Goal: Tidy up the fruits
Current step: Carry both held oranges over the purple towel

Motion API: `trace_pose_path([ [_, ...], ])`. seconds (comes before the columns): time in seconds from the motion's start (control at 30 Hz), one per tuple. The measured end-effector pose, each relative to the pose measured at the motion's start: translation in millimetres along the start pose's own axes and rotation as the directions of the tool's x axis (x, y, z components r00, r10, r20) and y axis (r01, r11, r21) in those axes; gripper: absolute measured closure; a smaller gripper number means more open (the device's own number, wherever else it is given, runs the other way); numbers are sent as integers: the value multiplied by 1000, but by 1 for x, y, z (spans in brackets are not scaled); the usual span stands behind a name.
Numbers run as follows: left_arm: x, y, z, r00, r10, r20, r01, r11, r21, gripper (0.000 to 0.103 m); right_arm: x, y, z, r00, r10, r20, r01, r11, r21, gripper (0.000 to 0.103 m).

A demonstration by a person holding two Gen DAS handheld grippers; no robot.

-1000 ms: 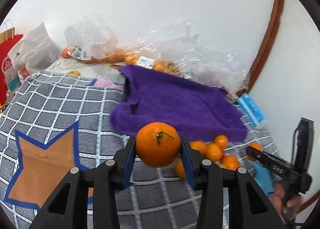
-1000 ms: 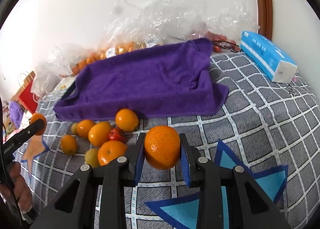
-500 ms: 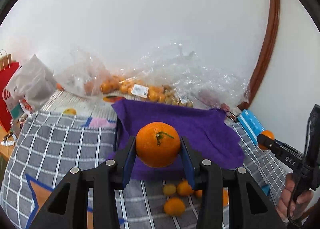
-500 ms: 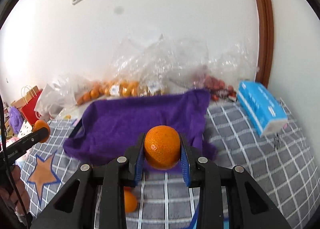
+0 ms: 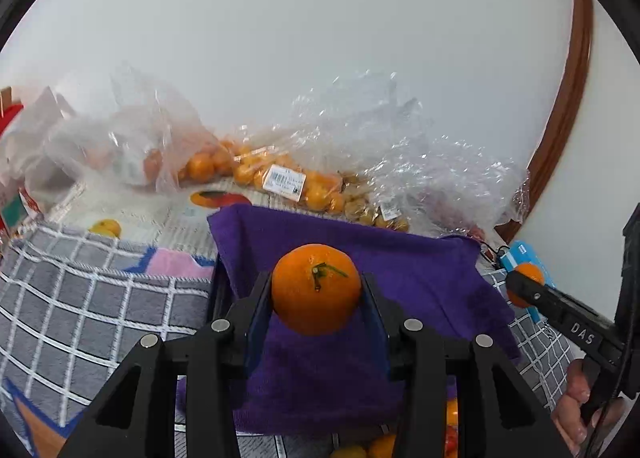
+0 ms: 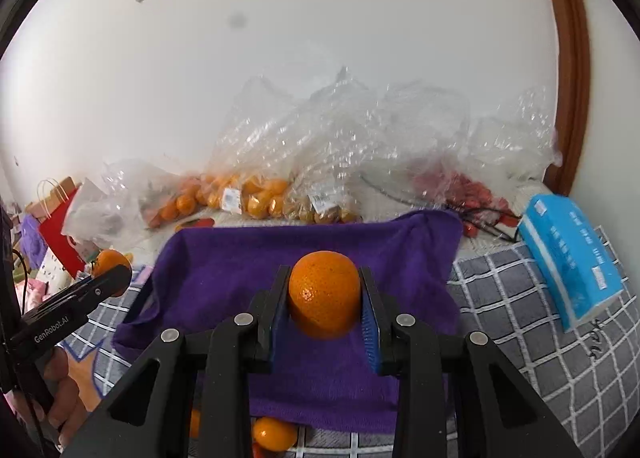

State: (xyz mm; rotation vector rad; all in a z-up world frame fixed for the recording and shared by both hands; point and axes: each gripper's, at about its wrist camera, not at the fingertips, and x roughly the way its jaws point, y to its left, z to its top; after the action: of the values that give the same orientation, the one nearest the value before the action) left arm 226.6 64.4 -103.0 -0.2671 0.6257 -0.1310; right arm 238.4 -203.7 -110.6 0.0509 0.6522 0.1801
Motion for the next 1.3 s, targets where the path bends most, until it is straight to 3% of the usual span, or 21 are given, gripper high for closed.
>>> trace_pose_path([
  [0.2, 23, 8, -14, 998, 58, -40, -58, 998, -5, 62, 31, -4, -16, 995, -36, -92, 34, 999, -25, 71],
  [0.33, 34, 11, -18, 997, 44, -68, -45, 999, -13, 62, 38, -10, -22, 994, -40, -97, 37, 999, -31, 71],
  [0.63, 33, 4, -22, 999, 25, -43, -24, 1000, 10, 62, 39, -23, -25, 997, -46, -57, 47, 999, 14, 71],
  [1.3, 48, 0, -26, 993, 31, -115, -28, 999, 23, 62, 68, -15, -39, 986, -65, -152, 61, 998, -31, 71],
])
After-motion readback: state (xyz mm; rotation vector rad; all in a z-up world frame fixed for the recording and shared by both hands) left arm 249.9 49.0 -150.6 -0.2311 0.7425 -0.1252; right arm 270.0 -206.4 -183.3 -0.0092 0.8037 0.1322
